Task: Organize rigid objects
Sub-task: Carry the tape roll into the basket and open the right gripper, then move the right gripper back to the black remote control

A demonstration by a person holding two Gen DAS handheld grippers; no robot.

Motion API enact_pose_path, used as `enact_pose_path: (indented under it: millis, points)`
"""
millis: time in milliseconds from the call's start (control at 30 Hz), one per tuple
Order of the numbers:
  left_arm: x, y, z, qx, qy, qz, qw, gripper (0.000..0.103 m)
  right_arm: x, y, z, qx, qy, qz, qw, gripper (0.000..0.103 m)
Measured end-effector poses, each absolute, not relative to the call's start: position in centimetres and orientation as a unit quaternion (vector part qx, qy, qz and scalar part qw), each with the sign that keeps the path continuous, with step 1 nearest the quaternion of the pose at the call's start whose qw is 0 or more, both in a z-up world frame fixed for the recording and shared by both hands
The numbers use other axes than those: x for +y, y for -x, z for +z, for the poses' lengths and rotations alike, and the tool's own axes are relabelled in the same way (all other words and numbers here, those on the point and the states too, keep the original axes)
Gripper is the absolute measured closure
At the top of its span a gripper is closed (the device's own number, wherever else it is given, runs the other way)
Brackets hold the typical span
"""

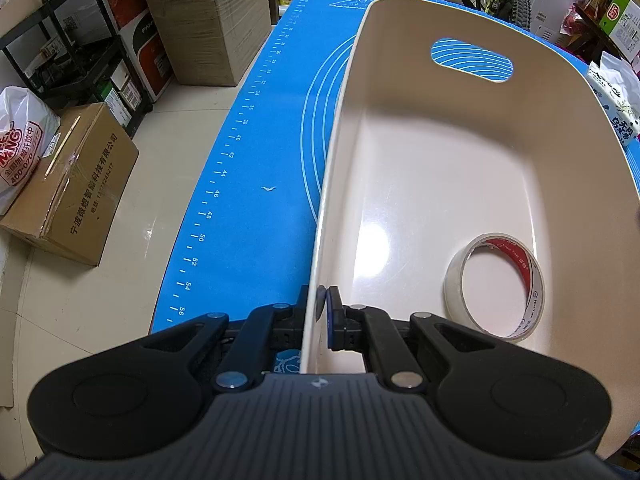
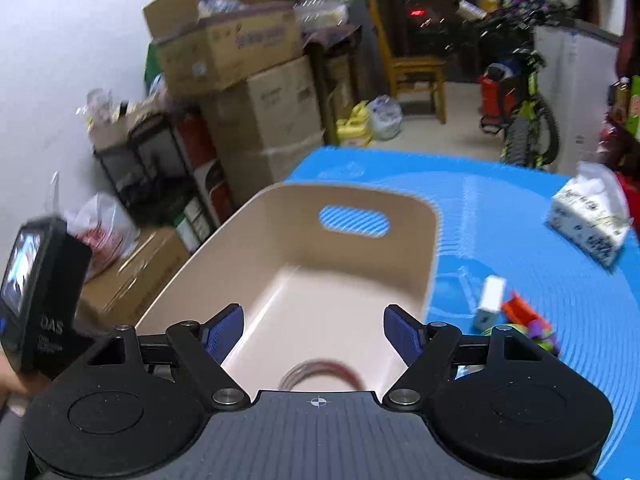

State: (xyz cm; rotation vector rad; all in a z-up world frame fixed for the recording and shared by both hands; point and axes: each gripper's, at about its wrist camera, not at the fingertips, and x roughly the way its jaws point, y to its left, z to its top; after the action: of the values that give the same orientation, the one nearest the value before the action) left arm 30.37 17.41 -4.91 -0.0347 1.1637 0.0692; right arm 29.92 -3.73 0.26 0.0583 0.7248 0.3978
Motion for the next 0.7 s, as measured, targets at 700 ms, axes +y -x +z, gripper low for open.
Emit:
enact_pose_path:
  millis: [700]
  points:
    - [17.4,-30.3,-4.9,0.549,0.014,0.033,0.835,0.094,-17.0,-28.3,-5.2,0.372,-0.069,-0.038,0.925,0.020]
